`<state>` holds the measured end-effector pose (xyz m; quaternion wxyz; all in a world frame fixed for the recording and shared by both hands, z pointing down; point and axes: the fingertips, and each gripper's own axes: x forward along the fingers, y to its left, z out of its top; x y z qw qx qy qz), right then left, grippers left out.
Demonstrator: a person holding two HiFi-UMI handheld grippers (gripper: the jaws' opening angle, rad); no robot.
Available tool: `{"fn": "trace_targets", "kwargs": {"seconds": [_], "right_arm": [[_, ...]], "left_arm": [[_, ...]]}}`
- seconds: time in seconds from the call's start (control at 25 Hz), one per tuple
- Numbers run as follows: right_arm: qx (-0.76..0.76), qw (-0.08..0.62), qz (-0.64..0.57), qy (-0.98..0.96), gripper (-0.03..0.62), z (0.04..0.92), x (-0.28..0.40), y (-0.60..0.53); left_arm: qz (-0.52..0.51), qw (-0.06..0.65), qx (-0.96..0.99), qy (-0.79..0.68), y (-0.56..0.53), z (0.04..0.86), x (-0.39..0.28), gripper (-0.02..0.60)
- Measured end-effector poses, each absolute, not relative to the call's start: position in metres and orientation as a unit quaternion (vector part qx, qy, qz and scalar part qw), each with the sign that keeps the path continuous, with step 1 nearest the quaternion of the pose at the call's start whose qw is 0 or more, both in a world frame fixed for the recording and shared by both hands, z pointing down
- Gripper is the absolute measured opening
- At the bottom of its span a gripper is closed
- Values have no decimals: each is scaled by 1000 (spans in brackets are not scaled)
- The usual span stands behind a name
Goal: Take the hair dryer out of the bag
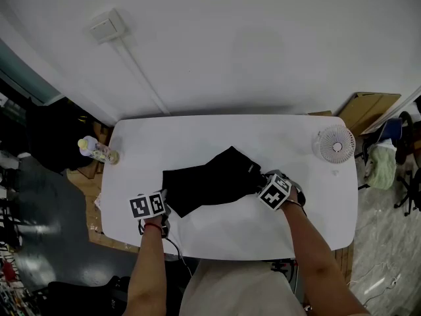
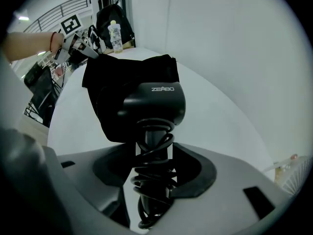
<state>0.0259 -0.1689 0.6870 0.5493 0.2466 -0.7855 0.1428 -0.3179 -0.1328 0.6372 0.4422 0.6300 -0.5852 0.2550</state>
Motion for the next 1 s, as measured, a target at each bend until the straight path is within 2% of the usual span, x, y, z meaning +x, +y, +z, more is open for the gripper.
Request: {"fn": "trace_targets", "kwargs": {"seconds": [0.64, 1.0], "right_arm": [[511, 372, 315, -708, 239, 650, 137, -144], [559, 366, 349, -657, 239, 673, 161, -124]], "left_arm": [[255, 442, 632, -583, -127, 641, -313, 17], [261, 437, 631, -586, -122, 643, -305, 17]]}}
